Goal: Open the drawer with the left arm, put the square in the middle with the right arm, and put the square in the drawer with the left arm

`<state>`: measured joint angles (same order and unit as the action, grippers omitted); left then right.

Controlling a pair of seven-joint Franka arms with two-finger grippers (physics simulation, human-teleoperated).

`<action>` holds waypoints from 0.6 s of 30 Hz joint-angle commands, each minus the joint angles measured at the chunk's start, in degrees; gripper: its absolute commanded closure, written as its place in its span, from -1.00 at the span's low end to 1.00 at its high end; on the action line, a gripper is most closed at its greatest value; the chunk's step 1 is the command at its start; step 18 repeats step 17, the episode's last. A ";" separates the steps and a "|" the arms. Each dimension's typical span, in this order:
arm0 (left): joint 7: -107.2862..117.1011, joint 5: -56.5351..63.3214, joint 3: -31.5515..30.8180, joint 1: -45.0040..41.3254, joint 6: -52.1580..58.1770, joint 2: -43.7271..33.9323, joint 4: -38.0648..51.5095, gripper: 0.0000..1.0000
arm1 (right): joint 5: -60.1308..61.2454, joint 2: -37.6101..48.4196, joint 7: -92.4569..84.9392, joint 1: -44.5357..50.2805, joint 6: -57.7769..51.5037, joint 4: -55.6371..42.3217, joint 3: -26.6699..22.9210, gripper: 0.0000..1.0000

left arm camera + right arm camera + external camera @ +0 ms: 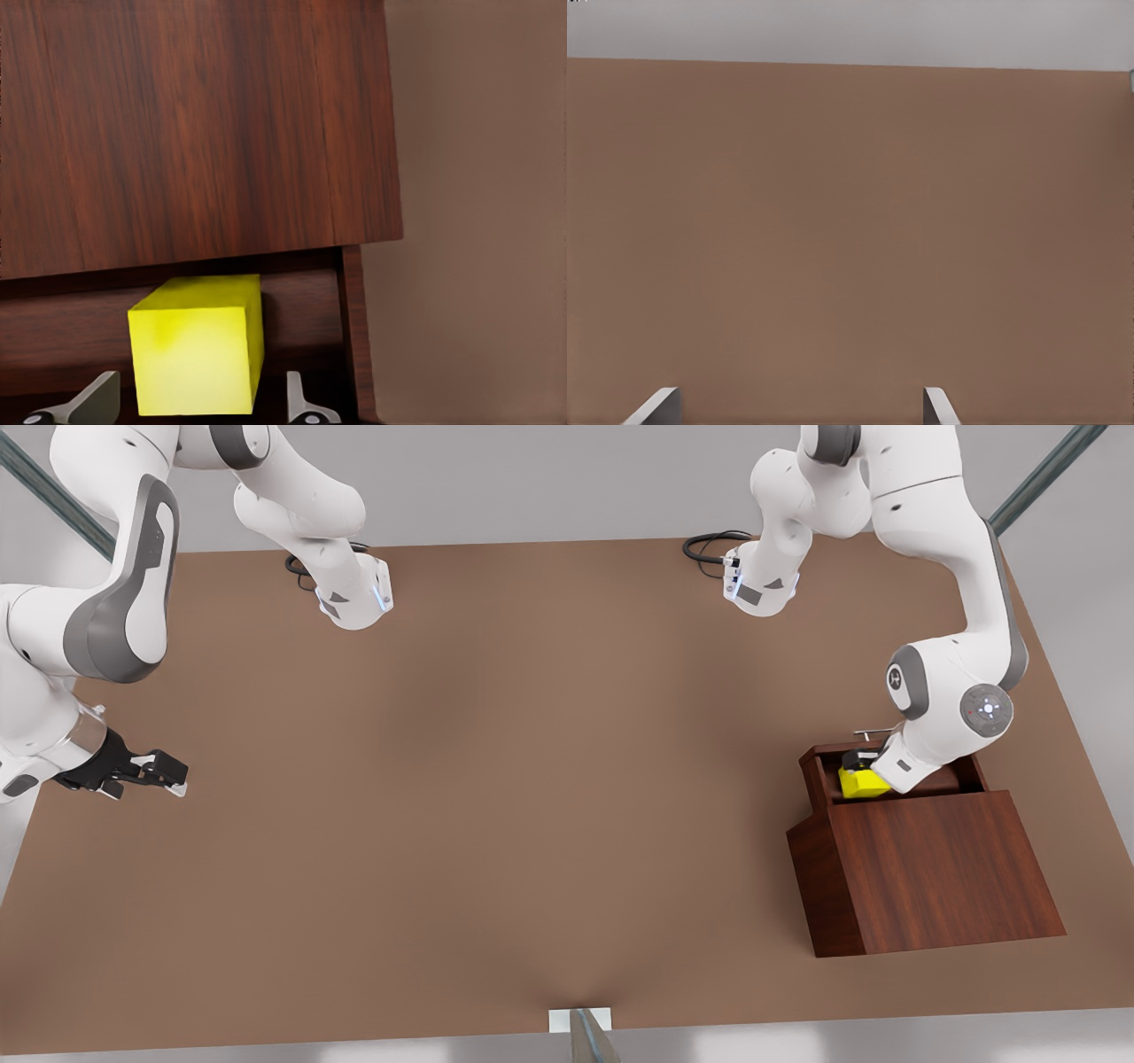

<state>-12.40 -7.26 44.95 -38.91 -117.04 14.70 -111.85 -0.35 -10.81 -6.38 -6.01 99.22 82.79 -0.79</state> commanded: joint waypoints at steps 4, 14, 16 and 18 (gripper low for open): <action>0.71 -0.38 -0.83 -0.55 4.62 -0.20 6.28 -1.00 | -0.18 0.00 0.31 0.12 -0.08 0.00 0.00 -1.00; 5.54 10.95 -43.72 32.75 10.61 -5.30 23.17 -1.00 | -0.09 0.00 0.31 -0.14 0.36 0.00 0.00 -1.00; 5.63 11.30 -44.43 33.19 8.76 -5.56 21.59 -1.00 | -0.53 0.09 0.31 -0.58 0.36 0.00 0.00 -1.00; 5.54 11.22 -44.43 33.19 8.76 -5.56 21.32 -1.00 | -0.53 0.09 0.31 -0.50 0.36 0.00 0.00 -1.00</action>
